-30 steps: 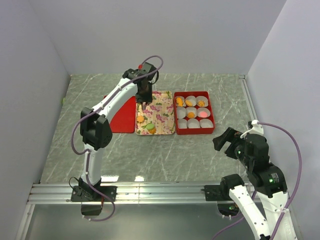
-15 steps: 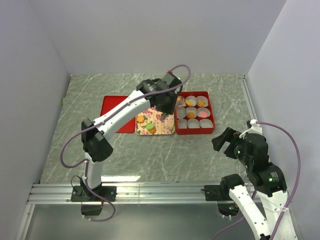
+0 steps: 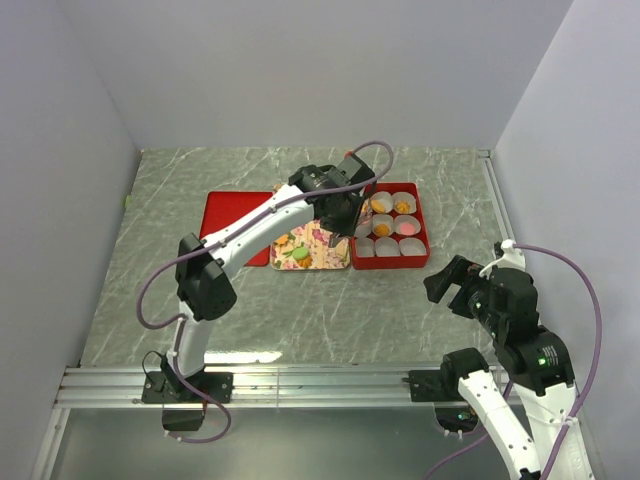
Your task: Pack the cookies
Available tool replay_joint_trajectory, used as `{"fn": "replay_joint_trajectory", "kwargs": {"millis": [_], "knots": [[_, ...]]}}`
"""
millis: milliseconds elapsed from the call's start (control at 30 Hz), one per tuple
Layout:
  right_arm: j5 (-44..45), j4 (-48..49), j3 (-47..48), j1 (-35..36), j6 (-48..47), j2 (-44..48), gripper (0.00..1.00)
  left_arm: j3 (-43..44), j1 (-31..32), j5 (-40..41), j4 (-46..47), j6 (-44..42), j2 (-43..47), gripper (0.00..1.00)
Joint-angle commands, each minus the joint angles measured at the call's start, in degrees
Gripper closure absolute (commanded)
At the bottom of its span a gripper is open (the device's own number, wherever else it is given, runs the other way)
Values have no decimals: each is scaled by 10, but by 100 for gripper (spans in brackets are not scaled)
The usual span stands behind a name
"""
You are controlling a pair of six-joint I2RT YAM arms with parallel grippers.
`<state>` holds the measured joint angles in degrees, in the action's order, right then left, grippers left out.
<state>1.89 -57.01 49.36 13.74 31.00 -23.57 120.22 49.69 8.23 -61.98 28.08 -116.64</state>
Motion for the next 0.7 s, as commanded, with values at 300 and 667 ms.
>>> {"fn": "replay_joint_trajectory", "kwargs": {"millis": [300, 667], "knots": [[1, 16, -1, 4, -7, 6, 3, 51, 1, 17, 4, -5, -39, 63], [2, 18, -1, 4, -6, 2, 3, 55, 1, 40, -5, -11, -40, 55]]}}
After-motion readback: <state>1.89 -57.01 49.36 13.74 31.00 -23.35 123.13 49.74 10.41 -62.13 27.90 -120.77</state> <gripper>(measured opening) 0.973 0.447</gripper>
